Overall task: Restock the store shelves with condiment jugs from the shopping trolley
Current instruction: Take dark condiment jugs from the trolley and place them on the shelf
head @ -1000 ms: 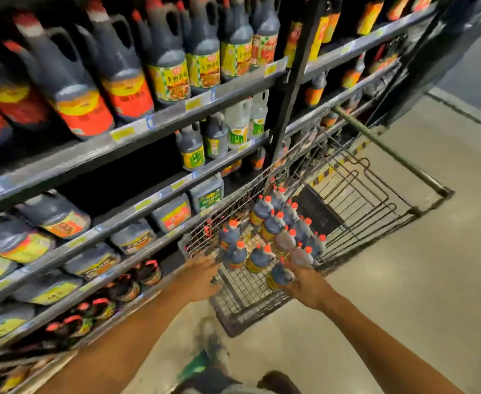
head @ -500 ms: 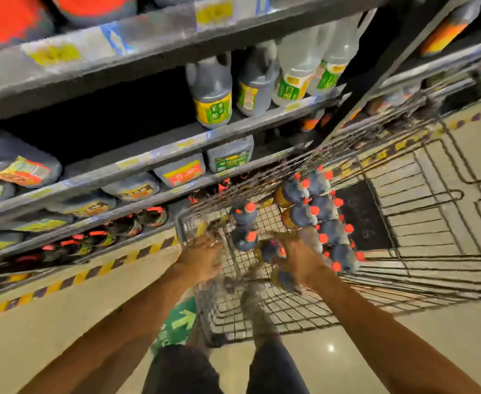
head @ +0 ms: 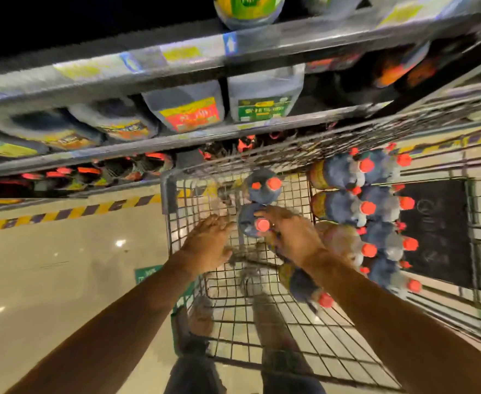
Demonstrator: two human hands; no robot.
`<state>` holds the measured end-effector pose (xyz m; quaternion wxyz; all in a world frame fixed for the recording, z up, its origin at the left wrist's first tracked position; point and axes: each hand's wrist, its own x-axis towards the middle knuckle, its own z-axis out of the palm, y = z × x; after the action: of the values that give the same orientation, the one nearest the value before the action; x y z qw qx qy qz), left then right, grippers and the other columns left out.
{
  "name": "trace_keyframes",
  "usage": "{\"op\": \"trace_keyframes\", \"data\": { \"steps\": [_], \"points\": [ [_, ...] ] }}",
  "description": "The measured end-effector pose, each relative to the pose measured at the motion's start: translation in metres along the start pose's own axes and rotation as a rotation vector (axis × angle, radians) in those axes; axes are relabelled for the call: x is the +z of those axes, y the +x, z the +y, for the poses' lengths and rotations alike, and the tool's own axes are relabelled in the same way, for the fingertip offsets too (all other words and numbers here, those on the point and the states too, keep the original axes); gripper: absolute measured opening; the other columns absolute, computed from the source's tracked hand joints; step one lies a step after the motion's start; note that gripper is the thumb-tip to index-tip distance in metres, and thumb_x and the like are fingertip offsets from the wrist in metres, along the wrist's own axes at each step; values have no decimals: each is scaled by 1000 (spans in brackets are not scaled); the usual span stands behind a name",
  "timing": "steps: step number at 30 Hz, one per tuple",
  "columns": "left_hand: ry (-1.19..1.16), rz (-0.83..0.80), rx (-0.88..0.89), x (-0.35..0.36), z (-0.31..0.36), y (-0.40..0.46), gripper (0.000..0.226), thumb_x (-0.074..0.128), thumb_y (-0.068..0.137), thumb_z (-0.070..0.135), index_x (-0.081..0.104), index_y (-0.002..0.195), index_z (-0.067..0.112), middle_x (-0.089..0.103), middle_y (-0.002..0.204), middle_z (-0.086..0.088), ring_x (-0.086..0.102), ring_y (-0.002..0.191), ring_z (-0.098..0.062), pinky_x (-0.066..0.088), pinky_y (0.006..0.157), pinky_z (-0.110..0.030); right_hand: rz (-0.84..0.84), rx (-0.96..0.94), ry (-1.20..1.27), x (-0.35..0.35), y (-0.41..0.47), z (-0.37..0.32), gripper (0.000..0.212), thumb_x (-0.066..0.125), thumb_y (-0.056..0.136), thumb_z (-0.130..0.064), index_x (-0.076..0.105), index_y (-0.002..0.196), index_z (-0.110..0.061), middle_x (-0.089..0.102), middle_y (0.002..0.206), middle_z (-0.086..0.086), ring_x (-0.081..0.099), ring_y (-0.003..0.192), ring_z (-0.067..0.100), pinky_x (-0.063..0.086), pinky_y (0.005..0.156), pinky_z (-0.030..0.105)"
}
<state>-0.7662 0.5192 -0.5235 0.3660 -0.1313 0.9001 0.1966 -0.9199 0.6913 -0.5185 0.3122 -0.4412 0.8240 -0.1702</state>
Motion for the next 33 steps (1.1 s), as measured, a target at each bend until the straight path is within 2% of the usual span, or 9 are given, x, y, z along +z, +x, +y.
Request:
{"op": "trace_keyframes", "data": {
  "steps": [3, 7, 12, 15, 18, 20, 25, 28, 33],
  "points": [
    [-194, 17, -25, -8, 2, -13, 76, 63, 94, 36, 24, 157, 20, 25, 163, -3, 20, 150, -23, 17, 122, -31, -4, -57, -12, -14, 2, -9, 49, 58, 85, -38, 67, 128, -17, 72, 117, 11, 70, 99, 35, 56, 78, 39],
    [-500, 38, -60, -31, 4, -36, 96, 77, 84, 33, 17, 158, 27, 23, 164, -1, 20, 151, -21, 24, 122, -38, 33, -74, -2, -40, -2, -28, 53, 42, 93, -62, 68, 116, -22, 73, 87, 8, 68, 75, 34, 39, 59, 29],
    [-786, 72, -43, -53, 7, -50, 119, 91, 63, 47, 19, 156, 33, 27, 162, 2, 26, 148, -17, 29, 120, -42, 53, -69, 147, -85, -1, -52, 32, 73, 88, -48, 74, 107, -23, 70, 76, -3, 62, 66, 15, 38, 59, 26],
    [-1014, 76, -42, -60, 13, -49, 113, 97, 57, 43, 35, 150, 28, 46, 149, 10, 46, 136, -11, 42, 112, -36, 55, -103, 232, -100, 8, -68, 27, 79, 83, -43, 78, 101, -23, 61, 69, -14, 52, 61, 4, 37, 57, 18],
    [-1173, 98, -48, -64, 15, -43, 88, 95, 63, 16, 47, 137, 22, 59, 132, 11, 59, 122, -13, 51, 97, -21, 34, -46, 353, -97, 16, -72, 25, 79, 83, -43, 78, 102, -27, 66, 73, -21, 61, 67, -4, 41, 60, 12],
    [-1181, 95, -42, -59, 11, -41, 92, 96, 60, 19, 47, 137, 25, 60, 131, 13, 59, 122, -11, 50, 95, -20, 37, -25, 380, -89, 18, -72, 23, 79, 84, -42, 77, 101, -26, 67, 72, -19, 61, 69, -7, 41, 60, 9],
    [-1115, 46, -44, -46, 4, -36, 104, 98, 45, 42, 52, 137, 26, 65, 128, 13, 63, 117, -6, 52, 102, -36, 46, -9, 348, -76, 21, -68, 26, 76, 85, -46, 78, 101, -26, 56, 61, -23, 56, 61, -12, 35, 56, 8],
    [-1094, 105, -65, -44, 5, -34, 97, 99, 46, 41, 57, 131, 26, 66, 125, 13, 64, 115, -8, 53, 101, -39, 32, 10, 418, -73, 19, -63, 26, 79, 81, -47, 78, 100, -29, 70, 76, -18, 64, 73, -5, 46, 63, 15],
    [-1113, 257, -178, -42, 6, -36, 93, 100, 46, 33, 57, 128, 23, 66, 122, 10, 64, 112, -12, 53, 101, -44, -74, 65, 713, -80, 8, -40, 35, 86, 78, -23, 75, 111, -20, 75, 102, -10, 69, 99, 3, 56, 87, 23]
  ]
}}
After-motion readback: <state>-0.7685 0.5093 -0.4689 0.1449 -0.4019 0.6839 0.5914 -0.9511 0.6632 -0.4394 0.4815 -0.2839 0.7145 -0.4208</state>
